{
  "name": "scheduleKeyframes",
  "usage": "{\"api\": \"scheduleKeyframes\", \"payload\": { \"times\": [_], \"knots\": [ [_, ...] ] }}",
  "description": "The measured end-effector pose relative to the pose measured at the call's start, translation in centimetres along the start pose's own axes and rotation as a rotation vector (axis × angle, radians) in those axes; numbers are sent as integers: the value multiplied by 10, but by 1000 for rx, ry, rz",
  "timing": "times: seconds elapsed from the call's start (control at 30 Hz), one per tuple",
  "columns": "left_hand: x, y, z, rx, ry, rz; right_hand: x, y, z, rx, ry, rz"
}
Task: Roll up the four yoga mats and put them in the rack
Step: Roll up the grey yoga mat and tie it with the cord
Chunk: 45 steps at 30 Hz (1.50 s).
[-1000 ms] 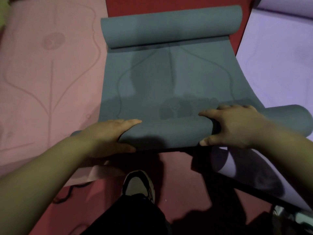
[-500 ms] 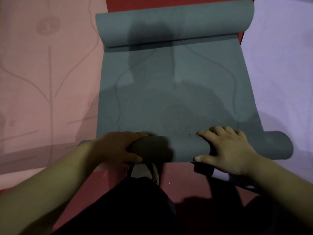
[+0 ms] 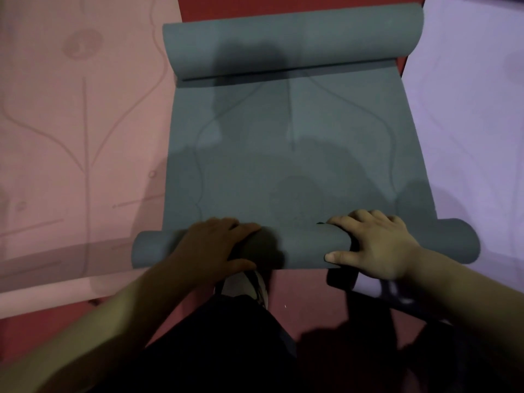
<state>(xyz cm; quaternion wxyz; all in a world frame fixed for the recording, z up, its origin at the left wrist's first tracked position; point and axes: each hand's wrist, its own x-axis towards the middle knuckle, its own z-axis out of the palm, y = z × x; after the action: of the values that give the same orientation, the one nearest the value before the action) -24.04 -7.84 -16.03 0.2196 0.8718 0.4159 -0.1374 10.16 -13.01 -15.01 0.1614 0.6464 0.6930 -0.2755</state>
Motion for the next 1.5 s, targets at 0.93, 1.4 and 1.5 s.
{"api": "scheduleKeyframes", "payload": {
  "times": [0.93, 1.4, 1.5],
  "knots": [
    [18, -5, 5, 57, -43, -118, 8, -15, 3, -146, 0, 17],
    [22, -6, 16, 113, 88, -114, 22, -10, -6, -131, -34, -5],
    [24, -10, 11, 82, 28, -131, 17, -11, 10, -179, 94, -41]
  ]
}}
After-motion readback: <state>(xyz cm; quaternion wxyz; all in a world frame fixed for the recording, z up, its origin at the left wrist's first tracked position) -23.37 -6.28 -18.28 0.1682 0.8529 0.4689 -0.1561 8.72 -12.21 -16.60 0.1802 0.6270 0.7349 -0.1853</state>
